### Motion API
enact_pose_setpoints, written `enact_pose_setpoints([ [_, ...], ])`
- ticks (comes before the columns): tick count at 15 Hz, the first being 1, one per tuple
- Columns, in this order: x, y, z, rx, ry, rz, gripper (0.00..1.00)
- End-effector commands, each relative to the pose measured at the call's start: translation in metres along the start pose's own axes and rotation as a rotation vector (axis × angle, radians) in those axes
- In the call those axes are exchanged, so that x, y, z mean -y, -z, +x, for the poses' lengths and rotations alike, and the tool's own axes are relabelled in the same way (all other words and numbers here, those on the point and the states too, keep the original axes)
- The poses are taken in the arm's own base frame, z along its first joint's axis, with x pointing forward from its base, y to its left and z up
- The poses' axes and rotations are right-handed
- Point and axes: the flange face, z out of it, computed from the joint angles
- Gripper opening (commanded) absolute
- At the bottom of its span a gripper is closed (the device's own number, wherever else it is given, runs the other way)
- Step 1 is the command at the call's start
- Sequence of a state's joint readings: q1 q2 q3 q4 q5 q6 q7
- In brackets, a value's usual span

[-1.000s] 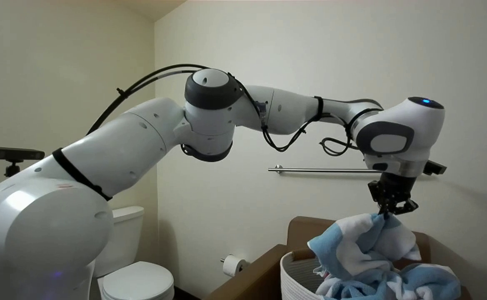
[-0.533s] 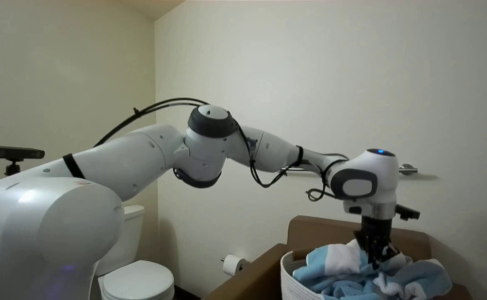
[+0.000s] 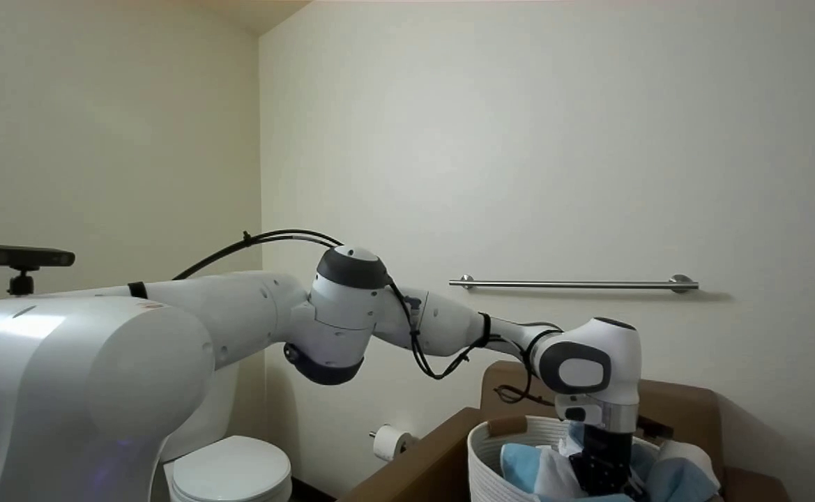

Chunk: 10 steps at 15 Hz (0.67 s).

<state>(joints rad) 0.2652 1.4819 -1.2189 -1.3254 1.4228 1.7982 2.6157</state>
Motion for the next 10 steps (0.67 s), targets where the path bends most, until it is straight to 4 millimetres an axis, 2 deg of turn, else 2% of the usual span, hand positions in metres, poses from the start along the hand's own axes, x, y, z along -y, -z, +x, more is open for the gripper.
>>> enact_pose_setpoints([
  [1, -0.0091, -0.0309, 0.0003, 0.005, 0.009, -0.029, 0.10],
  [4, -0.0140, -0.0381, 0.0027, 0.018, 0.018, -0.002, 0.09],
  [5, -0.0157, -0.0380, 0.0012, 0.029, 0.021, 0.000, 0.35],
  [6, -0.0184, -0.0393, -0.0010, 0.037, 0.028, -0.003, 0.36],
  [10, -0.0165, -0.0402, 0.0030, 0.014, 0.041, 0.034, 0.57],
])
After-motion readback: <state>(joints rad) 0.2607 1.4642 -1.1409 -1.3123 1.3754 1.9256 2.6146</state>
